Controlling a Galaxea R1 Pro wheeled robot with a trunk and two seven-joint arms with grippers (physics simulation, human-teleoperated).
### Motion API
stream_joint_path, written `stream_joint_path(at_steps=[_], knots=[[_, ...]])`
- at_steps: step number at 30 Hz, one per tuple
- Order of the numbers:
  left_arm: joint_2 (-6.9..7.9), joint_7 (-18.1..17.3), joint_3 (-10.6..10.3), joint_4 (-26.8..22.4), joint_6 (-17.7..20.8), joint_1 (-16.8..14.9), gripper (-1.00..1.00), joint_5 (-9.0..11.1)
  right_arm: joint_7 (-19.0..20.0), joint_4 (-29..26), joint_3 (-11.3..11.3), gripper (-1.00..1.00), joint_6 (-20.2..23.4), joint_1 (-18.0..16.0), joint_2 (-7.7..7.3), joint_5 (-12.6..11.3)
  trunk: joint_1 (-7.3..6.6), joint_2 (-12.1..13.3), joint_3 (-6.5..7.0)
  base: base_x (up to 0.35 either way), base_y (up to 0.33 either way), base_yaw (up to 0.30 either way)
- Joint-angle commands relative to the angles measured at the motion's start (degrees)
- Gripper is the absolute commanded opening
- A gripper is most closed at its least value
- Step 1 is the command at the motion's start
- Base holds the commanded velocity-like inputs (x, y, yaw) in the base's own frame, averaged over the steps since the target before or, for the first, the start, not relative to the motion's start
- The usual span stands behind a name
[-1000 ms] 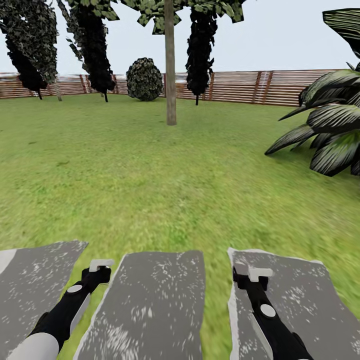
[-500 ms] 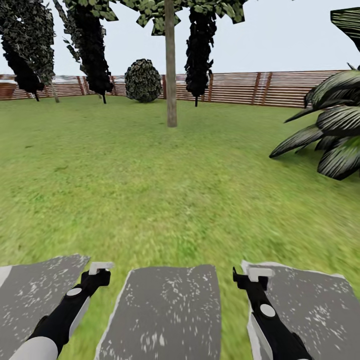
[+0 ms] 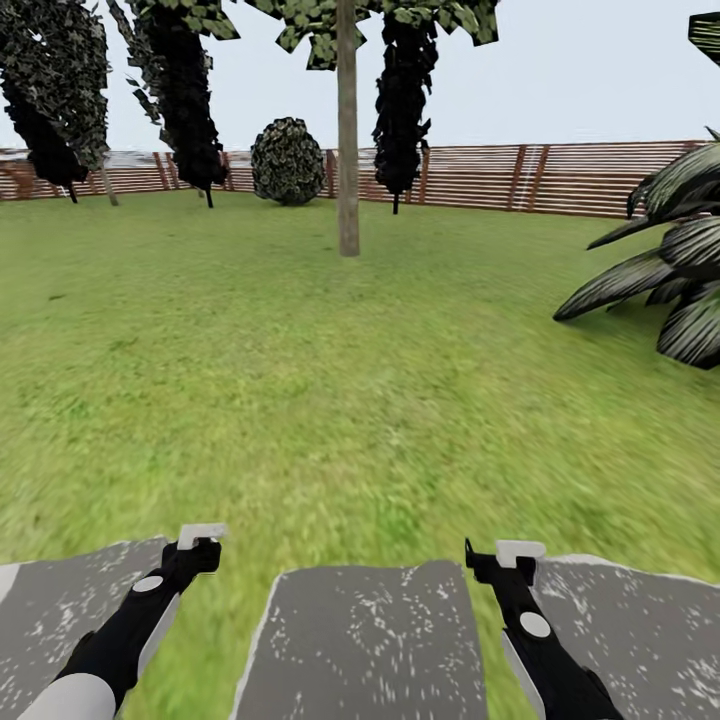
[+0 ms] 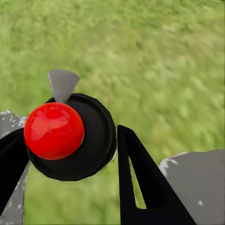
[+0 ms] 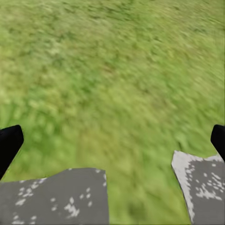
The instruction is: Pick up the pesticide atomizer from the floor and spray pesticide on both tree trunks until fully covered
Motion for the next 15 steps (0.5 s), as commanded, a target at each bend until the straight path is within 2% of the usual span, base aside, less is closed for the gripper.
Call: stream_joint_path(at_steps=[1,8,12,15], knots=[[0.00,0.0,0.0,0.0,0.0,0.0,-1.00,0.0,0.0,0.1,0.0,1.00,0.0,0.0,0.00,0.0,0.00,0.0,0.00,0.284,0.218,0.000],[0.00,0.0,0.0,0.0,0.0,0.0,-1.00,0.0,0.0,0.4,0.0,1.00,0.0,0.0,-0.03,0.0,0.00,0.0,0.00,0.310,0.154,0.000],[0.00,0.0,0.0,0.0,0.0,0.0,-1.00,0.0,0.0,0.4,0.0,1.00,0.0,0.0,-0.08,0.0,0.00,0.0,0.00,0.335,0.043,-0.005],[0.00,0.0,0.0,0.0,0.0,0.0,-1.00,0.0,0.0,0.4,0.0,1.00,0.0,0.0,-0.09,0.0,0.00,0.0,0.05,0.338,0.009,-0.114]])
